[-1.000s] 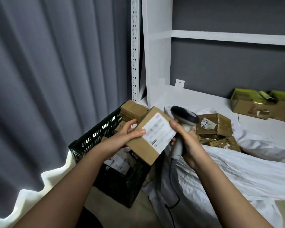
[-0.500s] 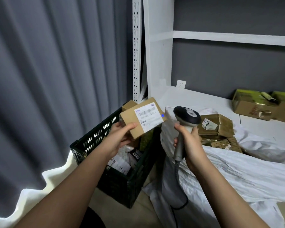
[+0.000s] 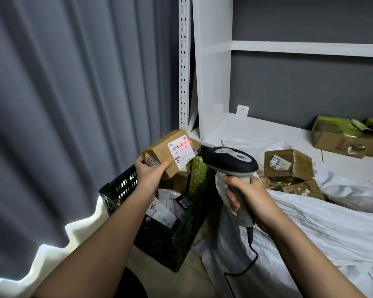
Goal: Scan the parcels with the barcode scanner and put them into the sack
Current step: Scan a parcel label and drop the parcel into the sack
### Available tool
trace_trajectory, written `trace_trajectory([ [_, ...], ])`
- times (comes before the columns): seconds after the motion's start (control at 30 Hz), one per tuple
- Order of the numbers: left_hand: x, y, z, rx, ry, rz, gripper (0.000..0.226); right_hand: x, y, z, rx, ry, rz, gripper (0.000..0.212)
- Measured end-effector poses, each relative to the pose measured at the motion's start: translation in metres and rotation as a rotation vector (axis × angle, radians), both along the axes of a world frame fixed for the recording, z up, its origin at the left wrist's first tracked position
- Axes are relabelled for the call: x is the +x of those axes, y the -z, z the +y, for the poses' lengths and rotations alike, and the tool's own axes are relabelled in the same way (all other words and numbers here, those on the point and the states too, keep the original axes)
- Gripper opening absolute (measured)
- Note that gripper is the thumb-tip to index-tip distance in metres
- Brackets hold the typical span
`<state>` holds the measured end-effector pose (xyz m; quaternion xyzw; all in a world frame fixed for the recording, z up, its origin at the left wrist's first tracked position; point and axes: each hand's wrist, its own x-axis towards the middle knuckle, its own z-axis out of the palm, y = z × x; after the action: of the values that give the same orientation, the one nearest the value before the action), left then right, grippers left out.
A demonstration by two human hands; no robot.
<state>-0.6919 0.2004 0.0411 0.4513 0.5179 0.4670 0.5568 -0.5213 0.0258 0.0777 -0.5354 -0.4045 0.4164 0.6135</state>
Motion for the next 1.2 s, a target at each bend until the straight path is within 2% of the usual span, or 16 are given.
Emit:
trace_trajectory([
  [0.33, 0.0, 0.004, 0.009, -0.019, -0.013, -0.01, 0.099, 0.005, -0.003, -0.005, -0.031, -0.002, -0.112, 0.03],
  [0.6, -0.001, 0.005, 0.009, -0.021, 0.006, -0.002, 0.099, 0.007, -0.006, -0.01, -0.052, 0.047, -0.168, 0.041],
  [0.77, 0.003, -0.003, -0.002, -0.01, 0.028, -0.034, 0.084, 0.007, -0.011, -0.014, -0.022, 0.115, -0.133, 0.024],
  [0.87, 0.012, -0.015, -0.013, 0.098, 0.067, -0.002, 0.084, 0.015, -0.019, -0.023, 0.011, 0.171, -0.026, 0.014],
  [0.97, 0.041, -0.036, -0.027, 0.213, 0.156, 0.107, 0.095, 0.032, -0.029, -0.04, 0.053, 0.257, 0.072, 0.011],
  [1.1, 0.118, -0.073, -0.053, 0.319, 0.337, 0.125, 0.105, 0.066, -0.047, -0.073, 0.117, 0.401, 0.137, 0.01],
  [1.2, 0.185, -0.092, -0.081, 0.435, 0.519, 0.284, 0.113, 0.096, -0.061, -0.102, 0.125, 0.498, 0.198, 0.014],
])
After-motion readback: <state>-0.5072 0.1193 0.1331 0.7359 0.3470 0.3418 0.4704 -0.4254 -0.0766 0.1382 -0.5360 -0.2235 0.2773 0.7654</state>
